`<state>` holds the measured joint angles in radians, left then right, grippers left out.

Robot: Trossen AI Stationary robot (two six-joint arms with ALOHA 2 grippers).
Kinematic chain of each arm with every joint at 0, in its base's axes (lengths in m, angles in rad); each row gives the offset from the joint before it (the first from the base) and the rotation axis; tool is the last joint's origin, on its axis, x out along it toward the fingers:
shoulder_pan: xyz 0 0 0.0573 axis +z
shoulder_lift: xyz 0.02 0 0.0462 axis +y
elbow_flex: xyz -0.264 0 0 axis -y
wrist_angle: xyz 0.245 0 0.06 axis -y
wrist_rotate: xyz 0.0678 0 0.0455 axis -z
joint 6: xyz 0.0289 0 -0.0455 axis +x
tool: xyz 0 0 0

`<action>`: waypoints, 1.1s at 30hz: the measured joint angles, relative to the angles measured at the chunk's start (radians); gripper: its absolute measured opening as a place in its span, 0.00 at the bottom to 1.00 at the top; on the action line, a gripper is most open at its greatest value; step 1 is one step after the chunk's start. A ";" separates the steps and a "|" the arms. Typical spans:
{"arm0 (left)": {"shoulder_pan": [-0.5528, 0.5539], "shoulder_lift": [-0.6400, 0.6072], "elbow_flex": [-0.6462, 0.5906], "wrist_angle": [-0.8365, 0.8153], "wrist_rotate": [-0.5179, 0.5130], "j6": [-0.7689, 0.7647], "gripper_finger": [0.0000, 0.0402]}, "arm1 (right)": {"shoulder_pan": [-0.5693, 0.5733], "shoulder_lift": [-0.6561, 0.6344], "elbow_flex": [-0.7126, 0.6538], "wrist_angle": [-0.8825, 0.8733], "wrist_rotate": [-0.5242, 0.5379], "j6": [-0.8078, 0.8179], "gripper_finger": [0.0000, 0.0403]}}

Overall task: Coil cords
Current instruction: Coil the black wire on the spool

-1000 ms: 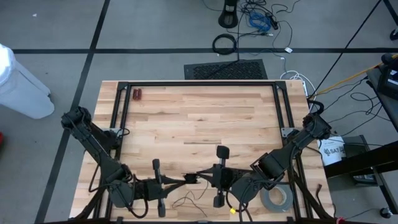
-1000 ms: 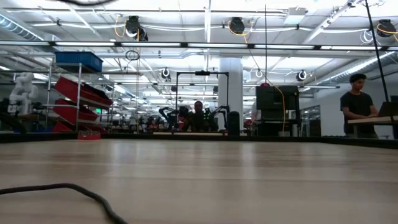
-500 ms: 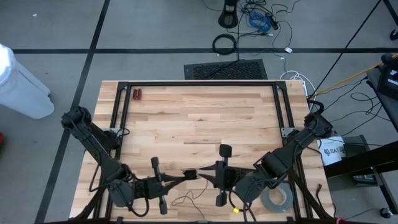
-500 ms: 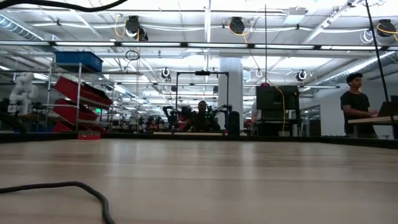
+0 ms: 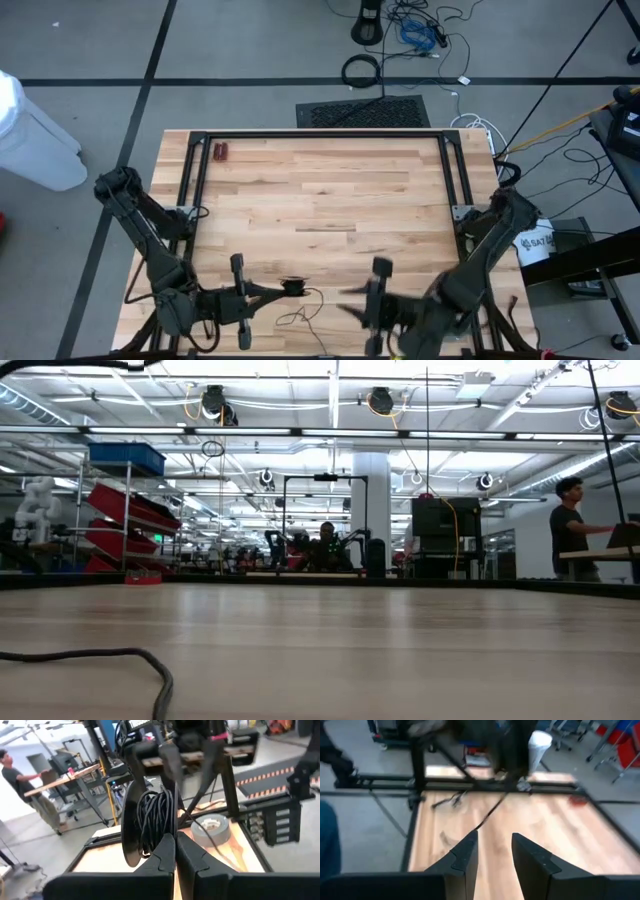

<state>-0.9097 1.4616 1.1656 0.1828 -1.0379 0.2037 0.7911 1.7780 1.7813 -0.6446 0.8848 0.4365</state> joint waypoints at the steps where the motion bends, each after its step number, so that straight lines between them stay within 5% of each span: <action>1: -0.003 -0.004 0.000 -0.012 0.004 0.013 0.00 | 0.009 0.020 0.000 0.000 -0.001 0.024 0.26; 10: -0.012 -0.008 0.000 -0.015 0.127 0.177 0.00 | 0.013 0.252 -0.001 0.146 0.052 0.150 0.26; 21: -0.030 -0.060 0.000 -0.020 0.046 0.227 0.00 | -0.053 0.535 -0.001 0.738 0.003 0.005 0.26; 33: -0.098 -0.147 0.000 -0.037 -0.007 0.248 0.00 | -0.048 0.505 -0.001 0.800 0.109 -0.174 0.30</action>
<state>-1.0079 1.3148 1.1656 0.1459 -1.0450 0.4519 0.7429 2.2827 1.7805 0.1553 0.9936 0.2629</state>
